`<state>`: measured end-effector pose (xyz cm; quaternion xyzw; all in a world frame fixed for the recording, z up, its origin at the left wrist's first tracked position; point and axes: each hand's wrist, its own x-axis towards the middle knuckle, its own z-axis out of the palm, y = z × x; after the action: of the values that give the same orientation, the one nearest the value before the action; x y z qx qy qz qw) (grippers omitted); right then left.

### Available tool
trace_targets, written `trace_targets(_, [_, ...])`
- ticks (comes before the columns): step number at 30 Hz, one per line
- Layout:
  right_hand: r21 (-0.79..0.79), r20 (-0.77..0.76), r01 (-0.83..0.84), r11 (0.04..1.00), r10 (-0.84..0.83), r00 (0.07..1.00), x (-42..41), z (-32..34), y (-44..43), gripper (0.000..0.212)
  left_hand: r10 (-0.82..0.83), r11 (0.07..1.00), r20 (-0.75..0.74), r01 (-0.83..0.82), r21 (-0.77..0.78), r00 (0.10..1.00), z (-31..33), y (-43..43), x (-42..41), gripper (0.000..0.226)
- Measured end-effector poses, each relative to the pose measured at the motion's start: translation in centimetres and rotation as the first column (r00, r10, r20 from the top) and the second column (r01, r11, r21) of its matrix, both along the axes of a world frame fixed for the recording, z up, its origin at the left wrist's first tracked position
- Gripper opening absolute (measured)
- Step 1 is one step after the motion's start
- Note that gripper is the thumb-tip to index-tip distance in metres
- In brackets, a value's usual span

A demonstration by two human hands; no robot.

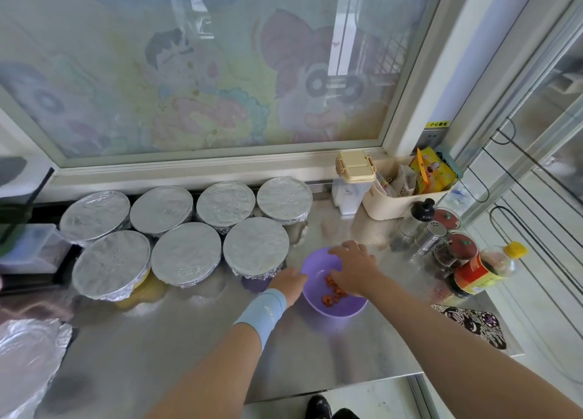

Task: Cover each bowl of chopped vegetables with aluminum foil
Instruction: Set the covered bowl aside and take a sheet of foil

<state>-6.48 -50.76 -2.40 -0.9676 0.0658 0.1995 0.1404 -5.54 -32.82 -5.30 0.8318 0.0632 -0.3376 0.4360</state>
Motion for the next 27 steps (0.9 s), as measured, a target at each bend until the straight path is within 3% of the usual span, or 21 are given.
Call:
trace_targets(3, [0.066,-0.103,0.051,0.997,-0.045,0.994,0.0,-0.7,-0.6,0.076,0.113,0.987,-0.059,-0.119,-0.107,0.992,0.6,-0.4,-0.6,0.033])
trace_targets(6, [0.088,-0.134,0.037,0.995,-0.025,0.991,0.2,-1.2,-0.5,0.081,0.197,0.966,-0.130,-0.215,-0.143,0.972,1.2,-0.6,-1.2,0.016])
trace_targets(8, [0.106,-0.150,0.041,0.994,-0.025,0.988,0.0,-0.9,0.0,0.082,0.248,0.960,-0.165,-0.265,-0.090,0.954,1.3,-0.2,-1.6,0.022])
trace_targets(10, [0.155,-0.191,0.034,0.987,-0.004,0.982,-0.5,-0.8,1.0,0.081,0.261,0.965,-0.111,-0.258,0.041,0.959,1.0,0.9,-1.7,0.027])
trace_targets(13, [0.212,-0.230,-0.009,0.977,0.059,0.971,-1.2,-0.5,3.3,0.072,0.255,0.953,-0.065,-0.239,0.185,0.965,0.7,3.7,-2.2,0.019])
trace_targets(17, [0.288,-0.244,-0.119,0.950,0.193,0.950,-2.0,0.0,7.9,0.057,0.257,0.925,-0.014,-0.242,0.293,0.966,2.1,7.8,-4.1,0.030])
trace_targets(21, [0.346,-0.120,-0.375,0.860,0.437,0.892,-3.1,0.6,13.0,0.018,0.366,0.864,0.037,-0.354,0.359,0.930,1.6,12.9,-5.3,0.039])
trace_targets(24, [0.362,-0.110,-0.434,0.825,0.501,0.859,-3.4,0.2,15.4,0.029,0.454,0.832,0.058,-0.446,0.330,0.889,1.2,15.6,-6.4,0.038])
trace_targets(27, [0.252,-0.142,-0.467,0.848,0.510,0.849,-3.1,-0.5,16.6,0.053,0.560,0.801,0.067,-0.560,0.212,0.826,2.5,16.1,-7.8,0.038])
